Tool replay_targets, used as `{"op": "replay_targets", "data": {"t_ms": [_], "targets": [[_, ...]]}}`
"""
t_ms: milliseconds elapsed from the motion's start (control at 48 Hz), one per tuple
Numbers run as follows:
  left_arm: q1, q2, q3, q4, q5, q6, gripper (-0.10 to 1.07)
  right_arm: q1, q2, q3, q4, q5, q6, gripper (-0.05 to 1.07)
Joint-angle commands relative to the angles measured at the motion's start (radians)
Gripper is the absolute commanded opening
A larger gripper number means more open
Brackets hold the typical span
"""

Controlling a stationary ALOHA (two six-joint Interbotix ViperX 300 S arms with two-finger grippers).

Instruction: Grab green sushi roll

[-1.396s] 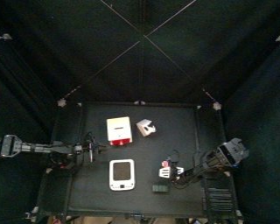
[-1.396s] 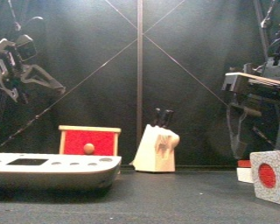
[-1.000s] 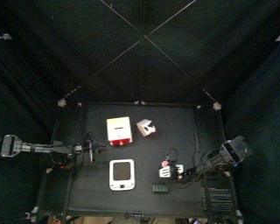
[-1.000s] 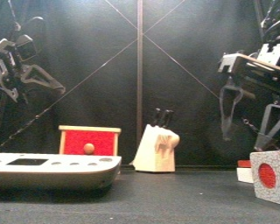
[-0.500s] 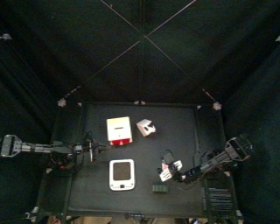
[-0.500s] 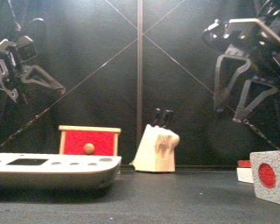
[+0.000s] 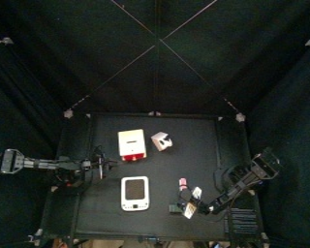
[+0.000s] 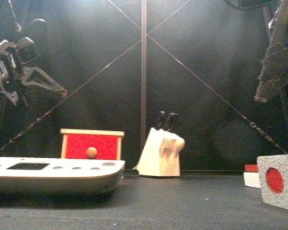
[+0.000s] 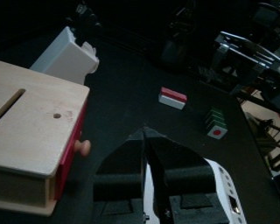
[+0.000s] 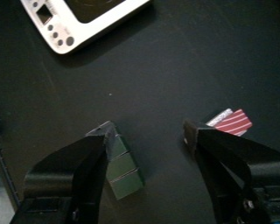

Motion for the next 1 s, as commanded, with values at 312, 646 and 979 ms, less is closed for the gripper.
{"op": "replay_targets", "data": {"t_ms": [312, 646, 979], "targets": [[-0.021, 0.002, -0.012, 0.014, -0.003, 0.006, 0.4, 0.012, 0.058, 0.015, -0.011, -0.242, -0.003, 0.94], [-0.021, 0.002, -0.009, 0.012, -0.003, 0.006, 0.4, 0.008, 0.109, 0.026, 0.011, -0.285, -0.006, 0.94], [-0.023, 0.002, -0.009, 0.012, -0.003, 0.006, 0.4, -0.026, 0.176, 0.032, 0.014, -0.327, -0.008, 0.94]]}}
